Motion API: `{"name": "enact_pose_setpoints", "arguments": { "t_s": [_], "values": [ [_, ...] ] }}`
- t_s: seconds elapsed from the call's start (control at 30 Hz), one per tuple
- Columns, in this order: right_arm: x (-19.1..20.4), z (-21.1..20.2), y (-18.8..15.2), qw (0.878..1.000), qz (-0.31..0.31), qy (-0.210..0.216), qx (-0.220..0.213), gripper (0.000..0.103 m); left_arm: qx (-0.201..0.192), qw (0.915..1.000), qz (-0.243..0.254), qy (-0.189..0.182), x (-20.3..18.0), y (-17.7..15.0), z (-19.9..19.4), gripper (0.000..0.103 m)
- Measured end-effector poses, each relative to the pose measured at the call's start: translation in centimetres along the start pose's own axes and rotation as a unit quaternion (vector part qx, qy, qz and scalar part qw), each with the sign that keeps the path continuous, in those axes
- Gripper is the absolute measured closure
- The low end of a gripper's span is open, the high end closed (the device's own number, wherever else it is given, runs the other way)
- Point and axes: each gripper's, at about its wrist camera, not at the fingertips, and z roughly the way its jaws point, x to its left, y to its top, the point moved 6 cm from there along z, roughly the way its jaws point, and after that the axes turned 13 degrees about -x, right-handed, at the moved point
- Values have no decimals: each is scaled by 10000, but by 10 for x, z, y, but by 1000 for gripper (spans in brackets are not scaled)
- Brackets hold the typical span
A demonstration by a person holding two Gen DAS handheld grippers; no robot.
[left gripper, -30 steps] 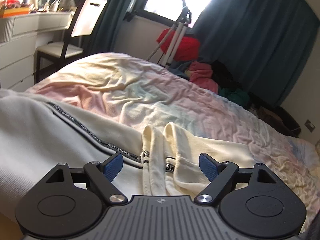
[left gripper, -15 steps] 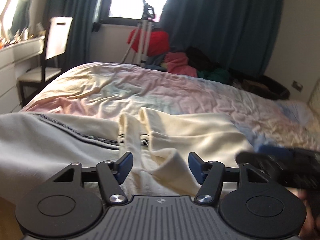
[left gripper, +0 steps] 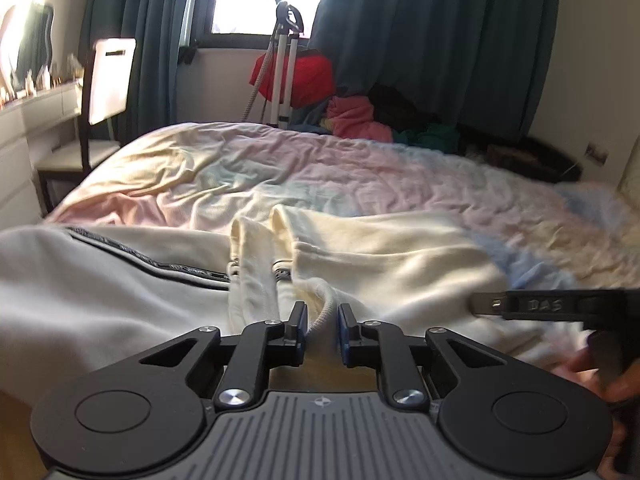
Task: Fold clothes
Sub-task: 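Grasp the cuff end of the folded pants with the left gripper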
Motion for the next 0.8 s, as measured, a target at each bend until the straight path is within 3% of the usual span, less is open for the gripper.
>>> {"name": "enact_pose_setpoints", "arguments": {
  "t_s": [0.1, 0.17, 0.3, 0.4, 0.53, 0.57, 0.6, 0.7, 0.77, 0.8],
  "values": [
    [4, -12, 4, 9998, -68, 118, -177, 27, 348, 9993, -99, 15, 1, -12, -5, 89],
    [5, -7, -1, 9999, -94, 115, -60, 27, 554, 9984, 2, 64, 0, -24, 1, 89],
    [6, 8, -14, 9996, -163, 50, 214, 27, 593, 9982, -12, 59, -1, -28, 5, 85],
    [8, 9, -14, 9995, -243, 13, 208, 27, 597, 9976, -362, -27, 8, -24, -2, 81],
    [8, 6, -13, 9996, -195, -7, 203, 27, 503, 9905, -1265, 210, 40, -10, -27, 45],
    [8, 5, -13, 9996, -182, -6, 209, 27, 463, 9866, -1530, 325, 51, -5, -35, 22],
    [8, 5, -13, 9997, -157, -5, 209, 27, 403, 9810, -1828, 510, 66, -2, -43, 14],
    [6, 2, -12, 9997, -35, 44, 223, 27, 231, 9510, -2793, 1307, 125, 3, -68, 9],
    [5, 0, -12, 9997, 48, 80, 239, 27, 288, 9177, -3386, 2056, 166, -3, -79, 3],
    [4, 0, -13, 9996, 88, 95, 245, 27, 243, 8979, -3823, 2169, 184, -9, -81, 3]
  ]
}}
